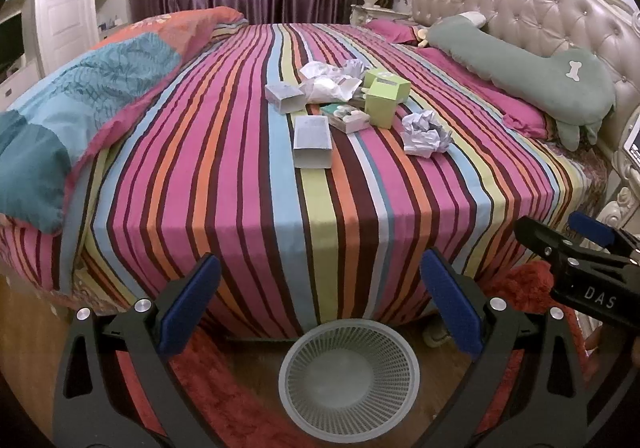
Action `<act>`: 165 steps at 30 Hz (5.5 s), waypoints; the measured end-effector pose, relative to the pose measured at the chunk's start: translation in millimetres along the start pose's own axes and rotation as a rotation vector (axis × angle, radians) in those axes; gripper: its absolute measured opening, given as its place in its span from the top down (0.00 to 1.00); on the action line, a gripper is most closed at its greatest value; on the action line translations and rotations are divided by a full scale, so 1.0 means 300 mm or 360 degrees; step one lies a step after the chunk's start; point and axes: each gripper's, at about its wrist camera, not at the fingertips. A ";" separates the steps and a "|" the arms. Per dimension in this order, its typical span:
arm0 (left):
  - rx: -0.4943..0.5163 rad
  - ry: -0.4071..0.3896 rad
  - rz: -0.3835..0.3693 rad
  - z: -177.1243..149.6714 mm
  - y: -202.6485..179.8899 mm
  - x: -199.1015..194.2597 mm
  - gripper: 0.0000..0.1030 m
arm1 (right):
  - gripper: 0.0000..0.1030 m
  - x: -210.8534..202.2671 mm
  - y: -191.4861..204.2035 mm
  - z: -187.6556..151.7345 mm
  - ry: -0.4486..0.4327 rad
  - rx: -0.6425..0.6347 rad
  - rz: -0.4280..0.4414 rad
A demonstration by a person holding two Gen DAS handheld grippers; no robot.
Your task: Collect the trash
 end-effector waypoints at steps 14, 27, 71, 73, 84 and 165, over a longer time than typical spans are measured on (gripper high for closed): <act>-0.0052 0.0055 -0.0017 -0.010 0.017 0.032 0.06 | 0.07 0.029 0.004 -0.010 0.0052 -0.0016 0.0020; -0.0096 0.0102 -0.0044 -0.036 0.043 0.084 0.06 | 0.07 0.055 0.002 -0.020 0.0057 -0.0021 0.0031; -0.0169 0.0099 -0.0022 0.228 0.173 0.403 0.06 | 0.07 0.342 0.067 0.232 0.0004 -0.0127 0.0143; -0.0190 0.0090 -0.0029 0.268 0.181 0.429 0.06 | 0.07 0.361 0.071 0.268 -0.0002 -0.0128 0.0154; -0.0210 0.0136 0.0017 0.392 0.207 0.601 0.06 | 0.07 0.529 0.125 0.380 0.0080 -0.0218 0.0145; -0.0621 0.1184 -0.0192 -0.378 0.185 0.694 0.54 | 0.50 0.642 0.174 -0.303 0.1341 0.0132 0.0459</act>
Point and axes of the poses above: each gripper's, at about its wrist camera, not at the fingertips, and x roughly the way its jaws point, y to its left, z to its top, and after that the axes turned 14 degrees about -z, right-handed
